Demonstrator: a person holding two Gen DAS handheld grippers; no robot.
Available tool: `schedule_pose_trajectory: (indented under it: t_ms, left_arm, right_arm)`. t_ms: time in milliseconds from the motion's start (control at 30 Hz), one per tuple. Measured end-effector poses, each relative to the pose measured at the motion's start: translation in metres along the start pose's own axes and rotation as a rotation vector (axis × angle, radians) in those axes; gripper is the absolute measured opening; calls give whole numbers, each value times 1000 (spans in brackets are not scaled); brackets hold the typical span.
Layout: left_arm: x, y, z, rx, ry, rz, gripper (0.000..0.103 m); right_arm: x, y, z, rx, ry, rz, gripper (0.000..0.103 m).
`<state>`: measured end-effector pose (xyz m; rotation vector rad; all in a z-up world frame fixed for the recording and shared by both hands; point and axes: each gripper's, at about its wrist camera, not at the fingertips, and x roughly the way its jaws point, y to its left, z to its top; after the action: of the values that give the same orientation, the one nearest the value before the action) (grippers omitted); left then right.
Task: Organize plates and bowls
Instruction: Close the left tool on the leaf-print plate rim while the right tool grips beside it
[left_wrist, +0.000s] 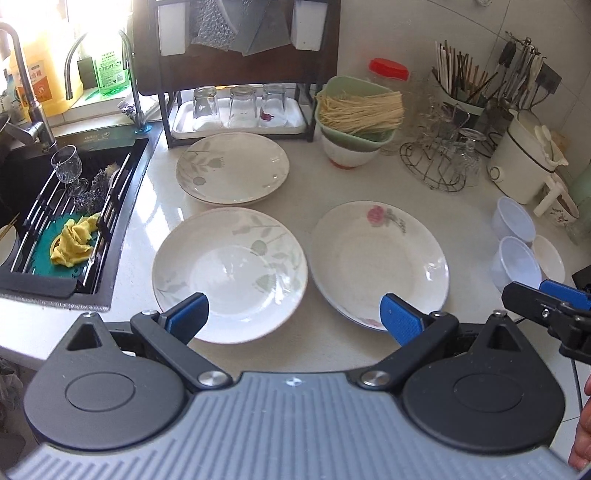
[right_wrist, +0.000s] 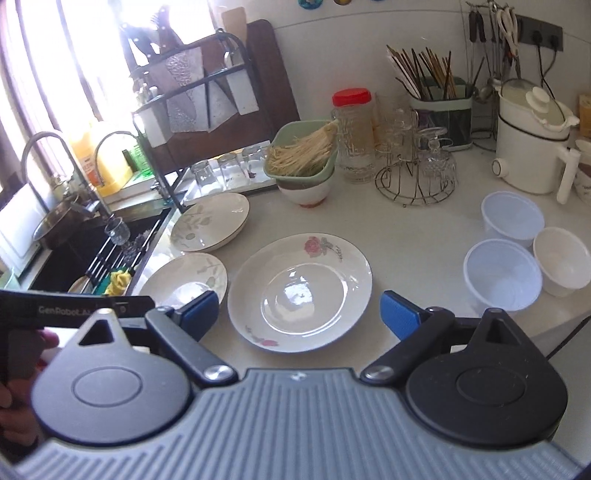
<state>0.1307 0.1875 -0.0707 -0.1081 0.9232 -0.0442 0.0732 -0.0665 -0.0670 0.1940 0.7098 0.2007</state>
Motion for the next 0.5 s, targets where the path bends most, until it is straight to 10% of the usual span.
schedule_pose_trajectory:
  t_ms: [500]
  left_arm:
    - [67, 108, 66, -23, 28, -25, 101]
  right_arm:
    - [74, 61, -1, 170, 89, 1, 79]
